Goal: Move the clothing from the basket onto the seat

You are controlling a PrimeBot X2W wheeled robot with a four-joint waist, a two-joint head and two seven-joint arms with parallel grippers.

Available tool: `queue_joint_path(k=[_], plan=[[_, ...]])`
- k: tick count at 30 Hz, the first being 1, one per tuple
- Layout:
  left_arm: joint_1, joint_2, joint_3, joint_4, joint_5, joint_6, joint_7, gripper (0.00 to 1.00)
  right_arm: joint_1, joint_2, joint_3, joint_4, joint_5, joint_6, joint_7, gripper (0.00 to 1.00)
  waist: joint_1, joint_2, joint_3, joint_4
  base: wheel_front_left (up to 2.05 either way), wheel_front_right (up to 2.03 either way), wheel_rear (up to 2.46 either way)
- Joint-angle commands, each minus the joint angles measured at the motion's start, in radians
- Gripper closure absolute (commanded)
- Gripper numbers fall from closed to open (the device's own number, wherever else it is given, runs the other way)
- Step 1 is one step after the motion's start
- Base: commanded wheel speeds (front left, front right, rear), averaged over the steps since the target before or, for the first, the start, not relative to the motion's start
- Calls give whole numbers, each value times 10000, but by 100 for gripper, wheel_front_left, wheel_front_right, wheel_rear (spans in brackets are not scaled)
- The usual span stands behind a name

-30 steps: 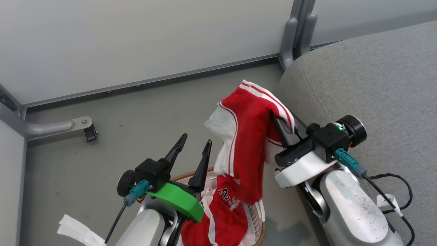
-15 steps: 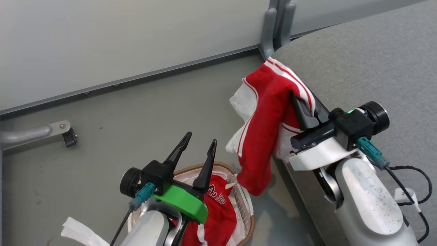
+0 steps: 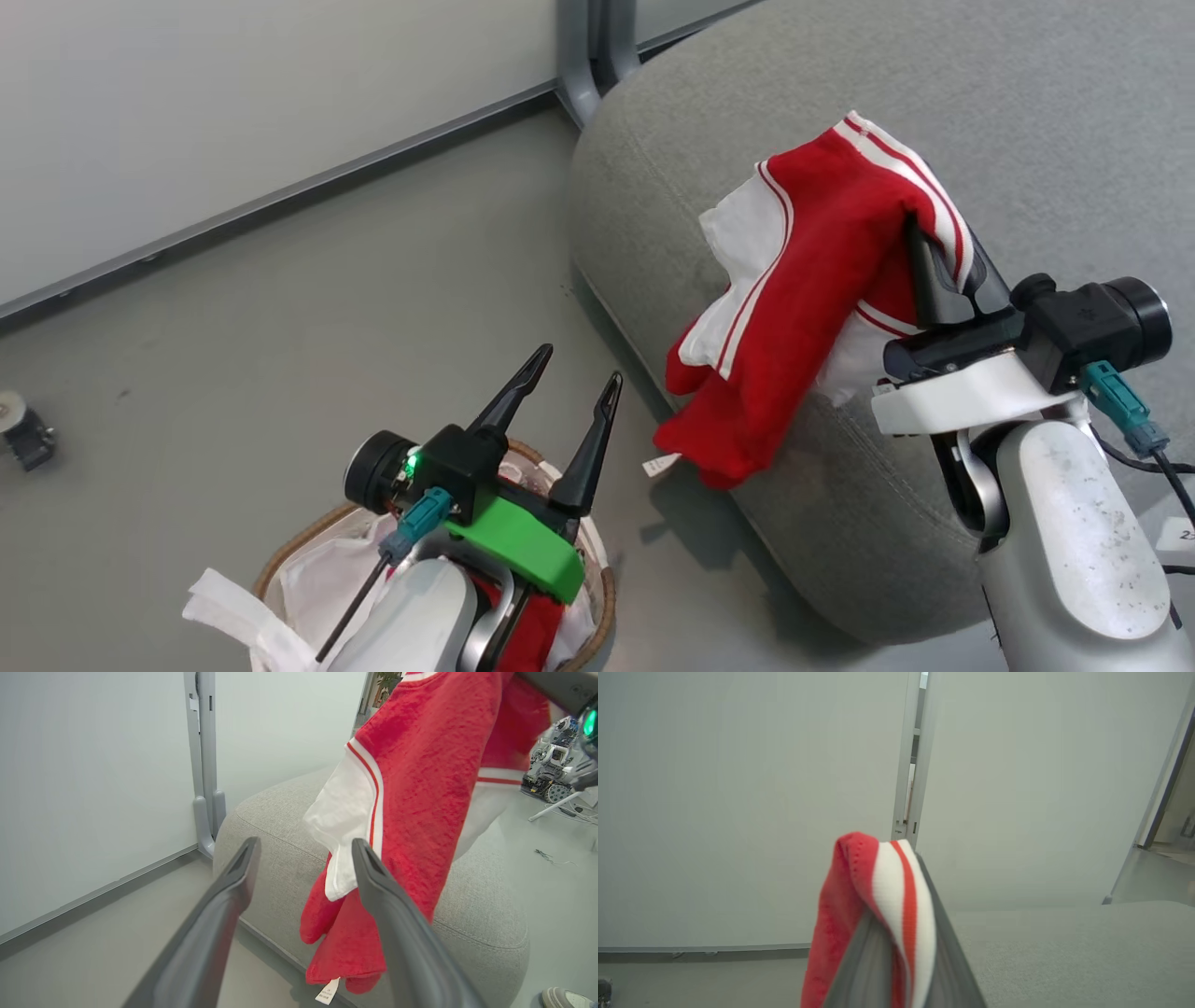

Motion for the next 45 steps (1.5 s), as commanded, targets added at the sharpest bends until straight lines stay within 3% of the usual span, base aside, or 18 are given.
queue_joint_path(k=[1, 10, 21, 31, 35, 45], plan=[[-176, 95, -73, 31, 28, -22, -6, 0, 89, 38, -102, -75, -16, -14, -21, 100, -1, -1, 442, -724, 0, 0, 0], [-426, 203, -544, 137, -106, -23, -5, 0, 227, 110, -391, -164, -1, -14, -21, 100, -1, -1, 699, -1100, 0, 0, 0], [-792, 280, -834, -38, -18, -23, -5, 0, -913, -81, -453, 149, -70, -14, -21, 100, -1, -1, 1276, -534, 0, 0, 0], [-1339, 394, -1068, -269, 137, -24, -5, 0, -4597, -1571, -861, 854, -412, -14, -21, 100, -1, -1, 2300, 319, 0, 0, 0], [-1590, 399, -1186, -412, 207, -24, -5, 0, -6142, -2620, -1329, 1413, -272, -14, -21, 100, -1, -1, 2793, 764, 0, 0, 0], [-1987, 282, -1400, -645, 460, -24, -5, 0, -7950, -4574, -2941, 2864, -37, -14, -19, 100, -1, -1, 3992, 1718, 0, 0, 0]])
